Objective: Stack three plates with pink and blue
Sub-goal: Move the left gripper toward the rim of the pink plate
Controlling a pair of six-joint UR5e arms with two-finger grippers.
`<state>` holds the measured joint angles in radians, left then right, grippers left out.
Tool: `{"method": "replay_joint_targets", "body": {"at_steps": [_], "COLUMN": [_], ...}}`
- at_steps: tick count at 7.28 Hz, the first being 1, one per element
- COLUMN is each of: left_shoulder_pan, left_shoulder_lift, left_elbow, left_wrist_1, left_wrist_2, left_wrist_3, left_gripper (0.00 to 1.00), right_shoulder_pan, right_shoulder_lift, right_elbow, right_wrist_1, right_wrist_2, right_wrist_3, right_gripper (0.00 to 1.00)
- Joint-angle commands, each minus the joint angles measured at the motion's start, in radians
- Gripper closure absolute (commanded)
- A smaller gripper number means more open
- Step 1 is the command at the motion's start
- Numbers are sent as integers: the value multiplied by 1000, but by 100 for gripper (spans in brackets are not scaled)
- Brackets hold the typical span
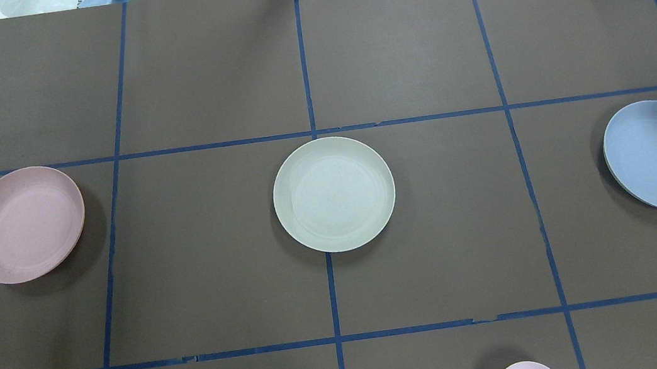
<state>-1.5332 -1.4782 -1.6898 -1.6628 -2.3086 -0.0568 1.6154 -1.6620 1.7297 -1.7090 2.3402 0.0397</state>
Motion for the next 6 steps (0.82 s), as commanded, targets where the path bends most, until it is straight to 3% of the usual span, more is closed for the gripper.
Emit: {"method": "replay_joint_targets", "body": {"at_steps": [1, 6], "left_shoulder_pan": [1, 2], "left_shoulder_lift": [-1, -25], "left_elbow": [-2, -2], "left_wrist_1": [-2, -37], "left_wrist_2": [0, -36], "left_wrist_3": [2, 0], "left_gripper": [0, 0], "right_shoulder_pan": [0, 0], "right_shoulder_lift": [5, 22], "right_elbow": [1, 8], "right_wrist_1": [2, 14], "right_wrist_2": [1, 4], "right_wrist_3": [3, 0], "right_gripper": [0, 0]}}
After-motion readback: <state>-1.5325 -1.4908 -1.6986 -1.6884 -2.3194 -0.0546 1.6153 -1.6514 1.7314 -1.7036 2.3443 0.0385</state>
